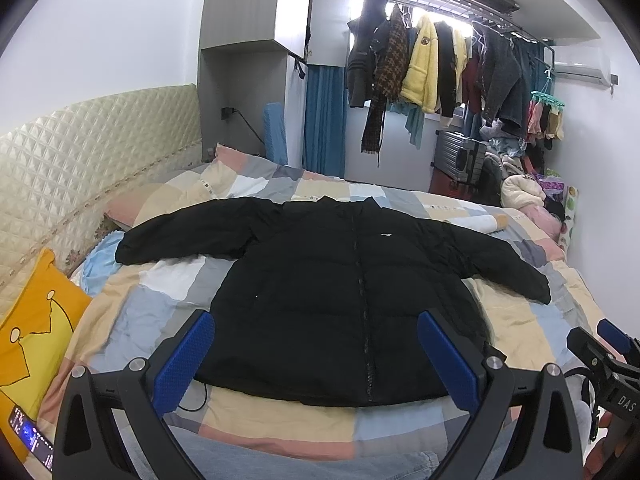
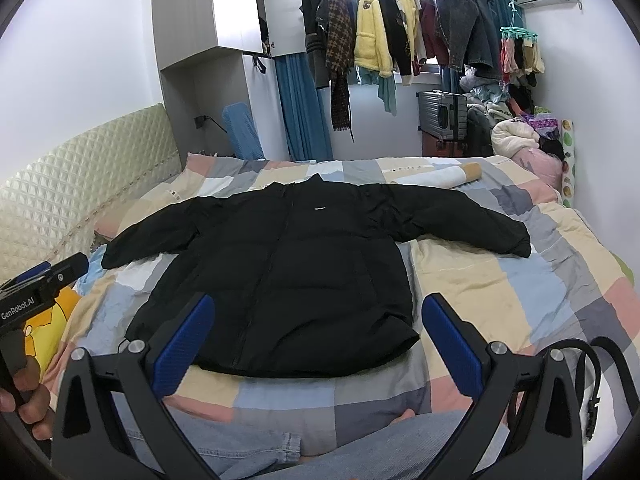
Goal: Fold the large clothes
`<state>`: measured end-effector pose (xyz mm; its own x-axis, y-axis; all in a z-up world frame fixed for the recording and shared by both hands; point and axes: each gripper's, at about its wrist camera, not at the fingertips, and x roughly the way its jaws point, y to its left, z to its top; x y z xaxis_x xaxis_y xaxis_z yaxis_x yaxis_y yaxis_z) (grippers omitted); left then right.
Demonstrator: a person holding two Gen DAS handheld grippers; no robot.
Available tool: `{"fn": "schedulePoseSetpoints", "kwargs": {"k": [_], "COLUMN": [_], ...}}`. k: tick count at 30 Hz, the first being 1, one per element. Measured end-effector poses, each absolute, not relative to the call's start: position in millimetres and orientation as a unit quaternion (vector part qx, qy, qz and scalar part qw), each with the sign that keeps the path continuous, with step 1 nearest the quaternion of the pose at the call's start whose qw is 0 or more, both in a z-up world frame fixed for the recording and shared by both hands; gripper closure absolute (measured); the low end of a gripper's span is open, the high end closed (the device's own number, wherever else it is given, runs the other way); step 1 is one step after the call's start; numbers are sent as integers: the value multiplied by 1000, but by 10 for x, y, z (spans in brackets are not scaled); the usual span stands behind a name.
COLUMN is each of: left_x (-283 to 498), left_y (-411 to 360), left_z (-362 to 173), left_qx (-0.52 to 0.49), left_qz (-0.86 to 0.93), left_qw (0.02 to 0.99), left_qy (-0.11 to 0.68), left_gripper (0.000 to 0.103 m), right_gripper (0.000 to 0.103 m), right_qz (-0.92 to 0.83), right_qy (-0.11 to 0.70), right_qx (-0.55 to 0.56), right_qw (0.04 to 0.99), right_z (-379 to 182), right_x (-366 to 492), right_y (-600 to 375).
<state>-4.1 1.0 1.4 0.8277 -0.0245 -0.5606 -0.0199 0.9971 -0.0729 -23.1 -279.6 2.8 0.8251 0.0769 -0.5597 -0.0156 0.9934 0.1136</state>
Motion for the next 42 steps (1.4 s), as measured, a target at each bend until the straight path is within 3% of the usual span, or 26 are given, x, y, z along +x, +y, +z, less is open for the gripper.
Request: {"fn": "schedulePoseSetpoints", "kwargs": {"k": [28,42], "left_x": [196,868], "left_y": [-251,-320], "left_z": [-40,366], "left_qx": [-24,-15], "left_qz": [-16,-25], "left_qw": [950,964], "left_qy": [310,263], "left_gripper": [0,0], "right_gripper": [0,0], "right_qz": [12,-8], "right_qy": [299,285], "right_qx": [72,77], "right_qw": [951,955], "right_z": [20,85], "right_x": [-33,315], "right_y": [-2972,-3057]}}
